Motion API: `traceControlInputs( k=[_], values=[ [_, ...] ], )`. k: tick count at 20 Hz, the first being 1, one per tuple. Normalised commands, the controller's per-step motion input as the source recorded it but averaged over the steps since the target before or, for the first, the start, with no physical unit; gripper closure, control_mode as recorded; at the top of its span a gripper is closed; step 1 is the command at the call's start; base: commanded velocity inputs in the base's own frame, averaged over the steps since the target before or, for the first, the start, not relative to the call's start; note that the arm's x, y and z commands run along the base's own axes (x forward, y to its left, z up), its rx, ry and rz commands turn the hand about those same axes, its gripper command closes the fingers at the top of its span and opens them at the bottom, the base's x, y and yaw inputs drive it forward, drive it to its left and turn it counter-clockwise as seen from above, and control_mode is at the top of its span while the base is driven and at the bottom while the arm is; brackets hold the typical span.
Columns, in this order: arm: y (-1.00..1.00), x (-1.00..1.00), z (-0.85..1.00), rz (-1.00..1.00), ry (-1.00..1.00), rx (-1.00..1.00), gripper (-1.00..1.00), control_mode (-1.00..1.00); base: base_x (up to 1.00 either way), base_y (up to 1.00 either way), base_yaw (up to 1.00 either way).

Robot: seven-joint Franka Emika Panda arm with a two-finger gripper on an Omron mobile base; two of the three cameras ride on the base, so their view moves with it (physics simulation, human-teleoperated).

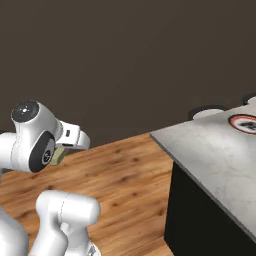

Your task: Retrieve the butter from the fridge and place it on a plate on the dining table. Then retrieve the butter knife by the fridge and place it near the plate.

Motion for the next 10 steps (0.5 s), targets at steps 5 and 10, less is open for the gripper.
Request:
traceControlInputs(
  k=[5,10],
  values=[
    [0.0,0.0,0.0,0.0,0.0,0.0,1.0,1.0,0.24,0.95,-0.58],
    [0.0,0.0,0.0,0.0,0.0,0.0,1.0,1.0,0.24,1.0,-0.56]
  ],
)
